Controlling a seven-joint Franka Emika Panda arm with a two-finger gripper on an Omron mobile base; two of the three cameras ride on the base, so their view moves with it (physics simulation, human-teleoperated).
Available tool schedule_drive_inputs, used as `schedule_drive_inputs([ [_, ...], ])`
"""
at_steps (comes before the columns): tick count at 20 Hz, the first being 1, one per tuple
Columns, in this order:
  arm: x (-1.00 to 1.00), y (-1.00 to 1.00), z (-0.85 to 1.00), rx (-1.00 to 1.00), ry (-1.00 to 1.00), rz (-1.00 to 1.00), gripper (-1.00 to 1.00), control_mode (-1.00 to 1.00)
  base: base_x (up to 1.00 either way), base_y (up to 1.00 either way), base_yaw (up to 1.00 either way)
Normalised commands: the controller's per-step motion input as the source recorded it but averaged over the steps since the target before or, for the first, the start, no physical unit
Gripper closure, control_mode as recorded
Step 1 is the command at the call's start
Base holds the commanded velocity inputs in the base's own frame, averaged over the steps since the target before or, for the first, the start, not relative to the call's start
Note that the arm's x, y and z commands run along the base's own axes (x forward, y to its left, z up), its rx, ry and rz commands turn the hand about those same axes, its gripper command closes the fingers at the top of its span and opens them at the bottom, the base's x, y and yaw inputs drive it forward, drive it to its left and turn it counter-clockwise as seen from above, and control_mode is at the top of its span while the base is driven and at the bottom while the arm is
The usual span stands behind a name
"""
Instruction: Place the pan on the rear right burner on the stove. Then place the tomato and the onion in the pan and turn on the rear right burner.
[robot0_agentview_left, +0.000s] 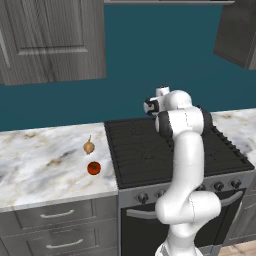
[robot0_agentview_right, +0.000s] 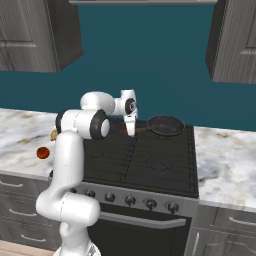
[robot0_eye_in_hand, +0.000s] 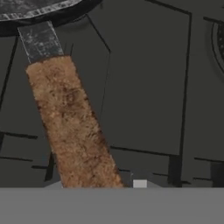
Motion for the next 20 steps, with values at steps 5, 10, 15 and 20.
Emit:
schedule_drive_inputs([
  [5, -0.5, 0.0, -0.24, 0.0, 0.0, -0.14, 1.0, -1.0, 0.0, 0.0, 0.0],
  [10, -0.39, 0.0, -0.25, 0.0, 0.0, -0.12, 1.0, -1.0, 0.0, 0.0, 0.0],
  [15, -0.18, 0.0, -0.21, 0.0, 0.0, -0.1, 1.0, -1.0, 0.0, 0.0, 0.0],
  [20, 0.06, 0.0, -0.05, 0.0, 0.02, -0.01, 1.0, -1.0, 0.0, 0.0, 0.0],
])
